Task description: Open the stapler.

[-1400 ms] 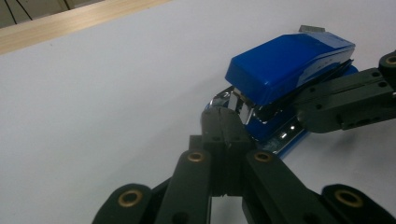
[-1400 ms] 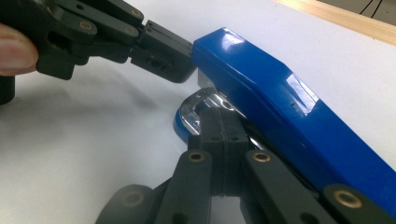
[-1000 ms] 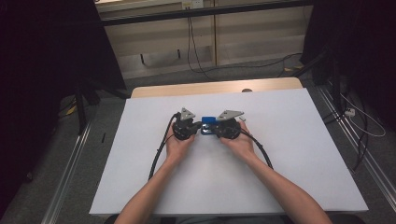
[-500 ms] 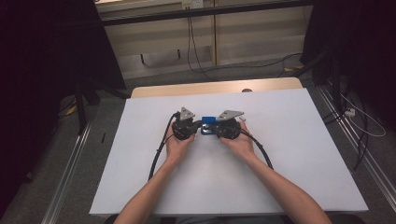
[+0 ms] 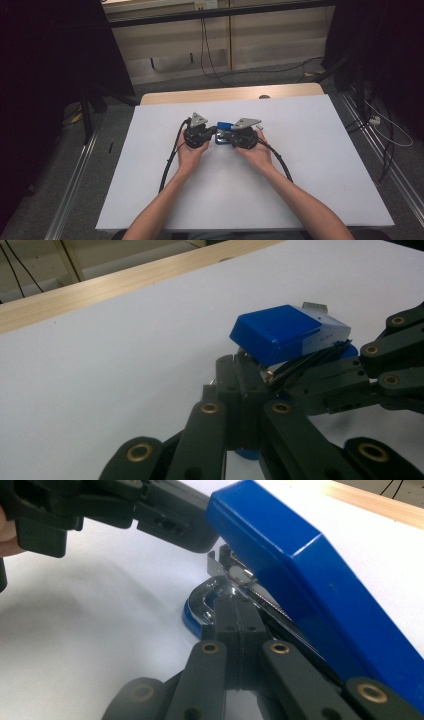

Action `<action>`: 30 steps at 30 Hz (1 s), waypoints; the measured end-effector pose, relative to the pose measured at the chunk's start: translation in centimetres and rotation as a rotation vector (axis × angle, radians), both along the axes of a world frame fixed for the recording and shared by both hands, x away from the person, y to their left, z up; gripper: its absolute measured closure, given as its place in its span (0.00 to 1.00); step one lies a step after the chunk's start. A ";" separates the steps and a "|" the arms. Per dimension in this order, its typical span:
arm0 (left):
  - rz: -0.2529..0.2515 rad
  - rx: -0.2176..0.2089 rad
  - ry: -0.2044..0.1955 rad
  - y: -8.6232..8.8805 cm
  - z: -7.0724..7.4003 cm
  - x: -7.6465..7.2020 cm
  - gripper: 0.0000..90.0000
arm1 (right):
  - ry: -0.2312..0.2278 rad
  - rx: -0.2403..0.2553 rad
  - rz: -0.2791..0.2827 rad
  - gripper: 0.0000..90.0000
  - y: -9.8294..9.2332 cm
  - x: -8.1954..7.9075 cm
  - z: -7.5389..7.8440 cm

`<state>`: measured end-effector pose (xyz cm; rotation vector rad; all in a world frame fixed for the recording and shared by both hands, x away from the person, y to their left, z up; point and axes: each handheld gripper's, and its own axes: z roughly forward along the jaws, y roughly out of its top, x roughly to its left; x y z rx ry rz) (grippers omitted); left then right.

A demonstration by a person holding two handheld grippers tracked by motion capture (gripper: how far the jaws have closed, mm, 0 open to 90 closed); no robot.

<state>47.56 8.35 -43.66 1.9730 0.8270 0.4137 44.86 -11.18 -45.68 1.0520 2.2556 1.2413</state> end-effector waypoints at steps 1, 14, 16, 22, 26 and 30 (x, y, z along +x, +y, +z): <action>0.001 -0.002 0.001 0.0 0.0 0.0 1.00 | -0.001 -0.001 0.000 1.00 0.0 0.0 0.0; 0.000 -0.012 -0.009 -0.2 0.4 -0.1 1.00 | -0.013 -0.014 0.012 1.00 0.4 -0.1 0.1; 0.000 -0.016 -0.008 -0.2 0.4 -0.1 1.00 | -0.021 -0.006 0.005 1.00 0.4 -0.1 0.1; -0.005 -0.022 -0.007 -0.2 0.6 -0.1 1.00 | -0.057 -0.004 -0.011 1.00 0.6 -0.2 0.3; -0.005 -0.032 -0.006 -0.2 0.7 0.0 1.00 | -0.074 0.001 -0.020 1.00 0.8 -0.3 0.4; -0.006 -0.038 -0.008 -0.2 0.8 0.0 1.00 | -0.097 -0.018 -0.028 1.00 0.9 -0.3 0.3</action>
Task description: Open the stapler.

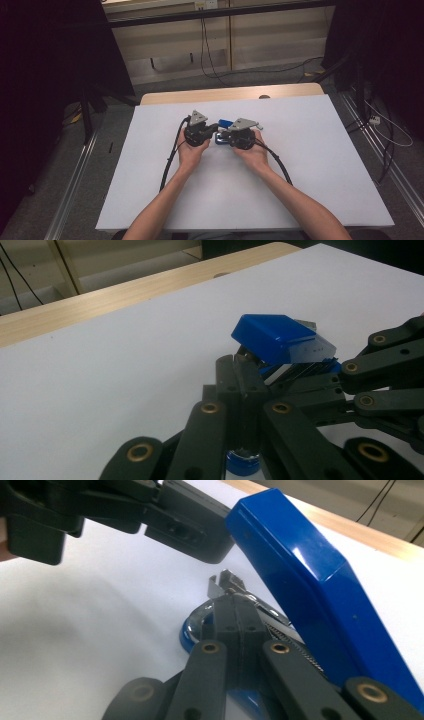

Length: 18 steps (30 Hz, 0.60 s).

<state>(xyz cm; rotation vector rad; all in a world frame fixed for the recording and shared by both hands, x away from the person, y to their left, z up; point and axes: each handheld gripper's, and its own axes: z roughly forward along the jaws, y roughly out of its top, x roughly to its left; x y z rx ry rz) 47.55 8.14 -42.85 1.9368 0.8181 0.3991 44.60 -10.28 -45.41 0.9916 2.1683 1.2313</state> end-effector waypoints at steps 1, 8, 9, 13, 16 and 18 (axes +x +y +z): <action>0.000 -0.002 -0.001 0.0 0.0 0.0 1.00 | -0.004 0.001 -0.004 1.00 0.0 0.0 0.0; -0.005 0.001 0.001 0.1 -0.1 0.1 1.00 | -0.032 -0.005 -0.032 1.00 0.0 0.1 0.1; -0.005 0.002 0.001 0.1 -0.1 0.1 1.00 | -0.030 -0.004 -0.031 1.00 0.0 0.1 0.1; 0.002 0.001 0.001 0.0 -0.1 0.0 1.00 | -0.037 -0.012 -0.038 1.00 0.1 0.0 0.2; 0.004 0.001 0.009 0.0 -0.1 0.0 1.00 | -0.044 -0.011 -0.041 1.00 0.1 0.0 0.2; 0.005 0.005 0.013 0.0 -0.3 0.1 1.00 | -0.044 -0.010 -0.043 1.00 0.1 0.0 0.2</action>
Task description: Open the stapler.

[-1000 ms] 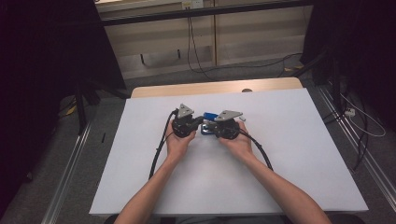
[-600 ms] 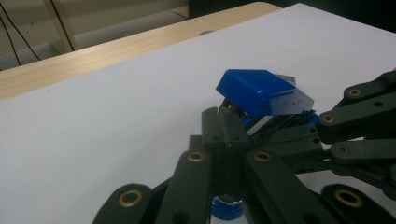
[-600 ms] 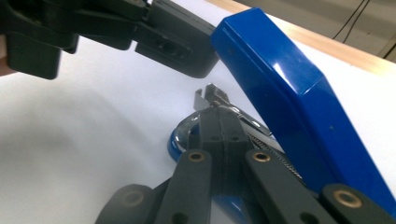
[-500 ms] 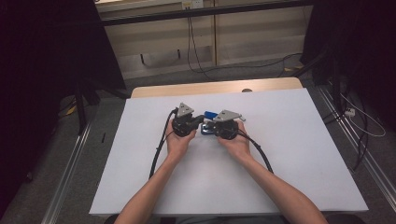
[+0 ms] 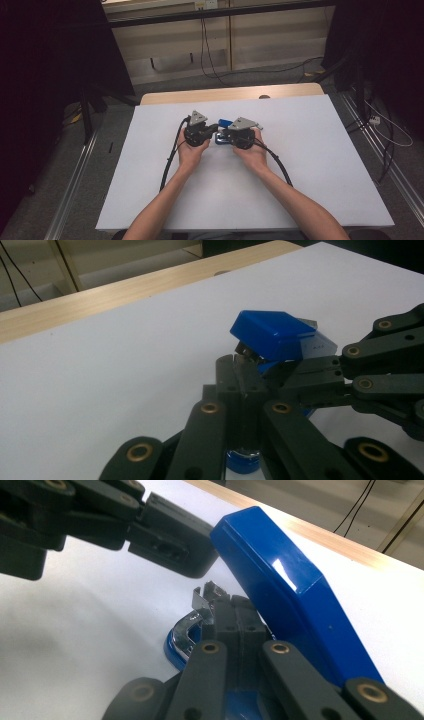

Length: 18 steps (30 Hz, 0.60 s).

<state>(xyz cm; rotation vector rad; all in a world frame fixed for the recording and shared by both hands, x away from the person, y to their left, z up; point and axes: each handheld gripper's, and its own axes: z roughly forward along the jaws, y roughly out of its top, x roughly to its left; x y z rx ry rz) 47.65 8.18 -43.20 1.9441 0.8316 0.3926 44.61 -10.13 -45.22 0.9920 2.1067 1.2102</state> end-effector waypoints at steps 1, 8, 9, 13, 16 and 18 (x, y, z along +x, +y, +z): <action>-0.001 0.002 0.008 0.0 -0.1 0.0 1.00 | -0.001 0.001 -0.001 1.00 0.0 0.0 0.0; -0.007 0.022 0.004 -0.4 -0.5 -0.1 1.00 | -0.003 0.005 -0.003 1.00 0.0 0.0 0.0; -0.009 0.016 0.005 -0.5 -0.6 -0.1 1.00 | -0.003 0.003 -0.002 1.00 0.0 0.0 0.0; -0.009 0.015 -0.003 -0.6 -0.8 0.0 1.00 | -0.001 0.001 -0.003 1.00 0.0 -0.1 0.0; -0.010 0.018 -0.006 -0.5 -0.8 0.1 1.00 | -0.002 0.000 -0.004 1.00 0.0 -0.1 0.0; -0.013 0.024 -0.010 -0.5 -0.9 0.1 1.00 | -0.002 0.001 -0.005 1.00 0.0 0.0 0.0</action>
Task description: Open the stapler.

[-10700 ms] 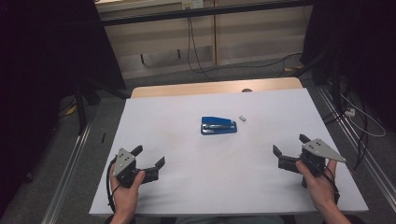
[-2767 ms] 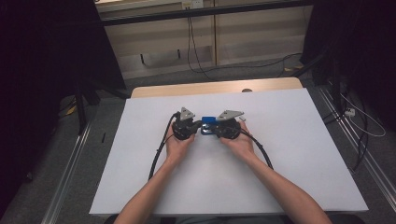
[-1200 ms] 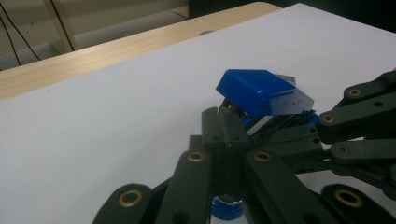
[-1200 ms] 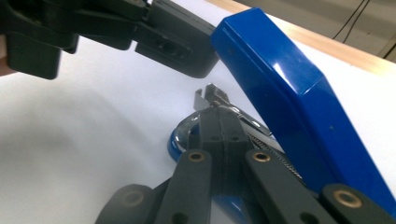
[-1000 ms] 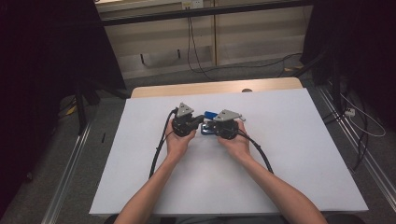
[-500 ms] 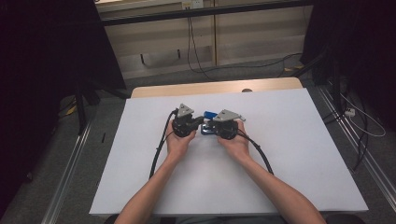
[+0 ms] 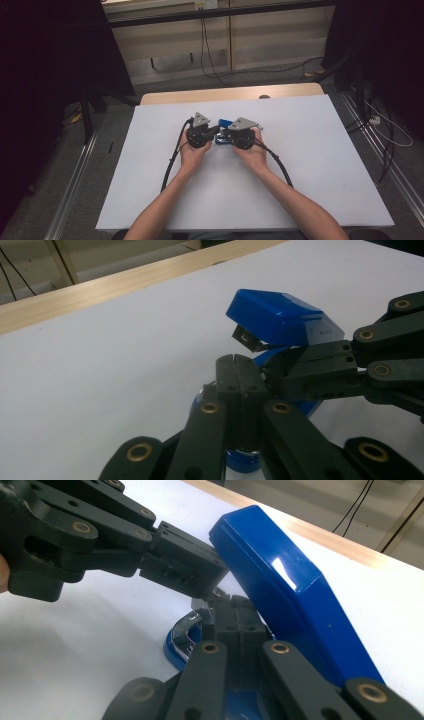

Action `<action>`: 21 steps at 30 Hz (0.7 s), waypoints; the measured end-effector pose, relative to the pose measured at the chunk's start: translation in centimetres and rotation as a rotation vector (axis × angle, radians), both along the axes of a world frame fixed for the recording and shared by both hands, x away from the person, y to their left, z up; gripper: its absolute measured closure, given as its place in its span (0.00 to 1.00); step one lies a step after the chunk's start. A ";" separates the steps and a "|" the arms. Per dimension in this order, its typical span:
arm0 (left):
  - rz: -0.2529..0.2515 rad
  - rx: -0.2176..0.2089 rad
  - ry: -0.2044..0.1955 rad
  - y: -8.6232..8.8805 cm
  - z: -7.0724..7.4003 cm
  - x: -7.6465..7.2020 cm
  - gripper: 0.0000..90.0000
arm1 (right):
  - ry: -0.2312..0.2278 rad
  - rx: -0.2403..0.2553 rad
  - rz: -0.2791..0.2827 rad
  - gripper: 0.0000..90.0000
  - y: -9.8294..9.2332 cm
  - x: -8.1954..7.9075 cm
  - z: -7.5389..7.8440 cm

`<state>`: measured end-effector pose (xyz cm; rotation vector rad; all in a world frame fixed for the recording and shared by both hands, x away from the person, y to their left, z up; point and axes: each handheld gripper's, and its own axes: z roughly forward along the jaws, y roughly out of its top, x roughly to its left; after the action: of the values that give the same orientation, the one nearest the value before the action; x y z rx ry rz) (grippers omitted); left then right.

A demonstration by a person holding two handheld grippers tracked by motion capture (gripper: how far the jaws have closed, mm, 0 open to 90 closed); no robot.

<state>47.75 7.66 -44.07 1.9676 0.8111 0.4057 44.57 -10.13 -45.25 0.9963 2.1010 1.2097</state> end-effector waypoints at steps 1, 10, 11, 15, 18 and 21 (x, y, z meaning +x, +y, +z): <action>0.001 0.004 -0.001 0.0 0.0 0.0 1.00 | 0.002 0.002 0.000 1.00 0.0 0.0 0.0; 0.001 0.022 0.007 0.0 -0.5 0.1 1.00 | -0.010 0.009 -0.010 1.00 0.1 0.0 0.0; 0.000 0.025 0.005 0.0 -0.5 0.1 1.00 | -0.010 0.009 -0.012 1.00 0.0 0.0 0.0; -0.001 0.023 0.011 0.0 -0.6 0.1 1.00 | -0.014 0.010 -0.017 1.00 0.1 0.1 0.0; -0.002 0.016 0.016 0.1 -0.7 0.2 1.00 | -0.016 0.015 -0.019 1.00 0.2 0.1 0.0; -0.004 0.013 0.020 0.1 -0.7 0.2 1.00 | -0.024 0.008 -0.014 1.00 0.5 0.2 0.1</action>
<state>47.97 7.80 -44.76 1.9876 0.8197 0.3901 44.78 -9.64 -45.19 0.9942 2.0692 1.2175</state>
